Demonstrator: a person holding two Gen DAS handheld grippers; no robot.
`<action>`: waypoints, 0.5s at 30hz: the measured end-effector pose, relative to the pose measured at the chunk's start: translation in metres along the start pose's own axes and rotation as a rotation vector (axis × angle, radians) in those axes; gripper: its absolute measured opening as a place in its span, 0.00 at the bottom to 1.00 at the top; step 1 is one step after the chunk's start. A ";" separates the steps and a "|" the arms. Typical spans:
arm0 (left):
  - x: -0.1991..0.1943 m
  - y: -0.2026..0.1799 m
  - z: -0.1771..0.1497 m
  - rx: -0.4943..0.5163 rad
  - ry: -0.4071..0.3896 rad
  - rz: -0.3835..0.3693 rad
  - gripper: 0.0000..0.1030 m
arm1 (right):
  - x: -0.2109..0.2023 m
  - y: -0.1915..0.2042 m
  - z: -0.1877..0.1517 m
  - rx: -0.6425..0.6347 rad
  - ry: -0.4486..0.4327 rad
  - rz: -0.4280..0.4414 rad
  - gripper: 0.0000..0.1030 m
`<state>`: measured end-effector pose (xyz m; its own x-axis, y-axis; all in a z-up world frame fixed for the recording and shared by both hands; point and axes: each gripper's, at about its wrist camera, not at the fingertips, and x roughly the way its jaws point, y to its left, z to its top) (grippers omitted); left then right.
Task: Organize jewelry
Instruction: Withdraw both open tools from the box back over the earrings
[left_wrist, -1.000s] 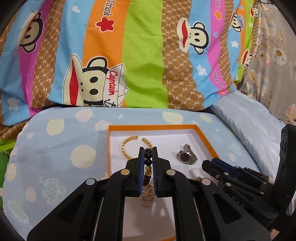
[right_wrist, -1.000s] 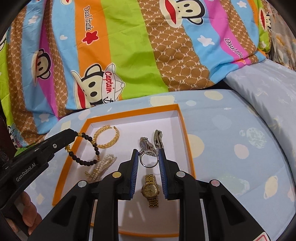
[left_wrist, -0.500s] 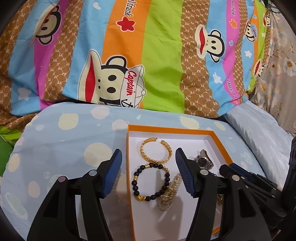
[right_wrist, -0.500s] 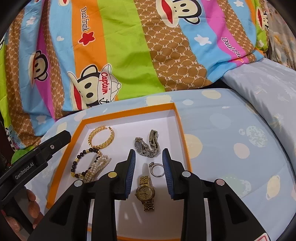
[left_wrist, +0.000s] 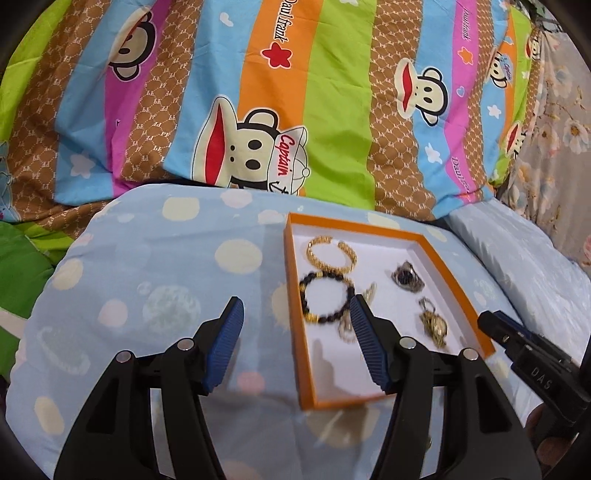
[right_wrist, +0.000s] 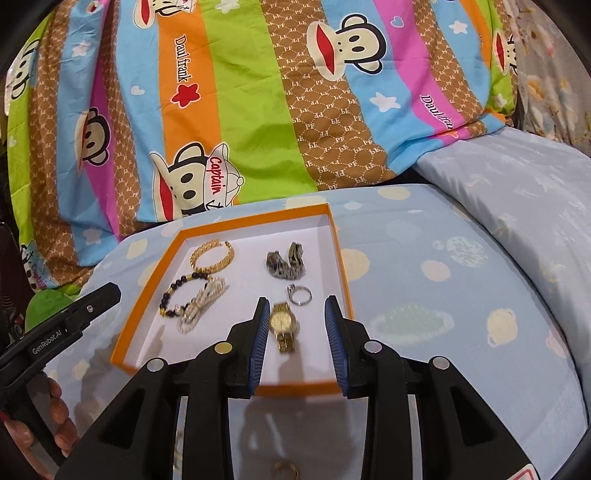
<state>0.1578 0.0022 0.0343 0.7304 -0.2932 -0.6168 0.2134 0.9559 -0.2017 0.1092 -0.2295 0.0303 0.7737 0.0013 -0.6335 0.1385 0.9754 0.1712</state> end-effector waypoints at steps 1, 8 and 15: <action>-0.003 -0.001 -0.005 0.010 0.003 0.002 0.56 | -0.003 -0.001 -0.004 0.003 0.003 0.000 0.30; -0.023 -0.010 -0.039 0.040 0.055 -0.029 0.56 | -0.020 -0.006 -0.037 0.019 0.056 -0.009 0.30; -0.036 -0.019 -0.064 0.048 0.101 -0.043 0.56 | -0.038 -0.008 -0.061 0.036 0.092 -0.007 0.30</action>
<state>0.0858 -0.0060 0.0112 0.6511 -0.3316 -0.6827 0.2760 0.9414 -0.1941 0.0410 -0.2241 0.0067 0.7133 0.0167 -0.7007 0.1670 0.9669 0.1930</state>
